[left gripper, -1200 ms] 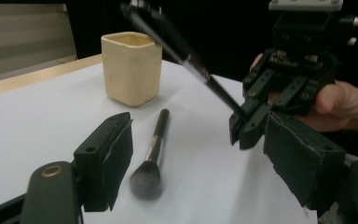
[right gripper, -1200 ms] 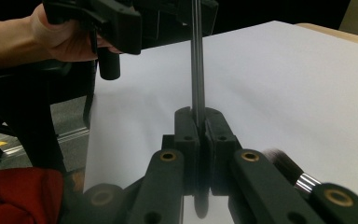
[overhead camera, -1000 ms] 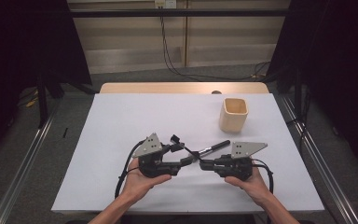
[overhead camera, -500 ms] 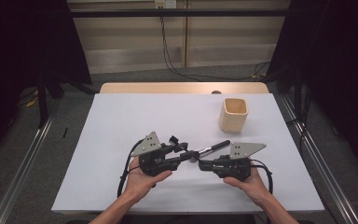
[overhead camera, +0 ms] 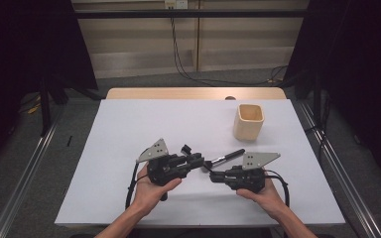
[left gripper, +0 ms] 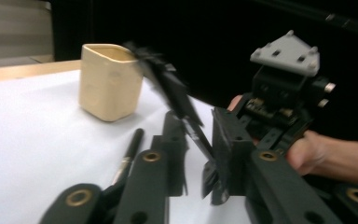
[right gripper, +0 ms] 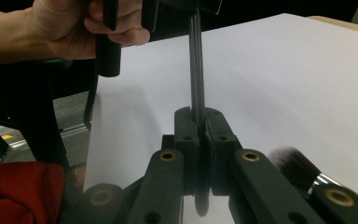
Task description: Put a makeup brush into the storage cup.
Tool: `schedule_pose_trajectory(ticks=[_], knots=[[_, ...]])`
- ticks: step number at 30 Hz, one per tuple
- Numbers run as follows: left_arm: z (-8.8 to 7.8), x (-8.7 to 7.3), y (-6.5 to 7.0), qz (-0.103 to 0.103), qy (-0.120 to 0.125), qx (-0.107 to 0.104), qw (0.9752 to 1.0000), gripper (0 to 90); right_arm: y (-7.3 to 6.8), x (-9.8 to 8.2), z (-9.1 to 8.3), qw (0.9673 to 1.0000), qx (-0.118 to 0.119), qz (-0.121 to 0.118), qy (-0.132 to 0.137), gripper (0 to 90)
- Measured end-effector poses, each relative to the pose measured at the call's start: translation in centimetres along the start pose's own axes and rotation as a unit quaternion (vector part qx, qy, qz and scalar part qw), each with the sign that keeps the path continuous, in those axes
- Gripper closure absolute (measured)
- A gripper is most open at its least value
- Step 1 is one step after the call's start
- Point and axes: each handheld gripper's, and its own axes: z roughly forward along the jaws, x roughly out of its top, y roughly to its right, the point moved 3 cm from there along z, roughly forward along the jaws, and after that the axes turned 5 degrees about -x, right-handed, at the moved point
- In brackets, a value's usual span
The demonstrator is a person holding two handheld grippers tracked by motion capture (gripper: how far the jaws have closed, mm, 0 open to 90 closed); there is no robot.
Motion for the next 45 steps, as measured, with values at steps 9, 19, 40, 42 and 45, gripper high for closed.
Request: schedule_pose_trajectory(ticks=[9,19,40,42,45], knots=[[0.0,0.0,0.1,-0.004,-0.003,-0.012,0.9999,80.7,-0.1,-0.2,0.4,1.0000,-0.004,0.003,-0.004,84.7],[0.2,0.0,0.6,0.005,-0.009,-0.020,0.9997,84.9,0.1,-0.5,0.8,0.9998,-0.015,0.009,-0.010,79.4],[-1.0,1.0,0.1,0.012,-0.006,0.001,0.9999,85.5,0.1,0.0,0.2,0.9991,-0.035,0.024,0.001,35.1],[-1.1,1.1,0.0,0.011,-0.006,0.001,0.9999,85.5,0.1,0.1,0.0,0.9991,-0.037,0.018,0.003,29.2],[-1.4,1.3,0.0,0.012,-0.012,0.003,0.9999,85.5,0.2,0.2,-0.1,0.9987,-0.041,0.032,-0.001,19.6]])
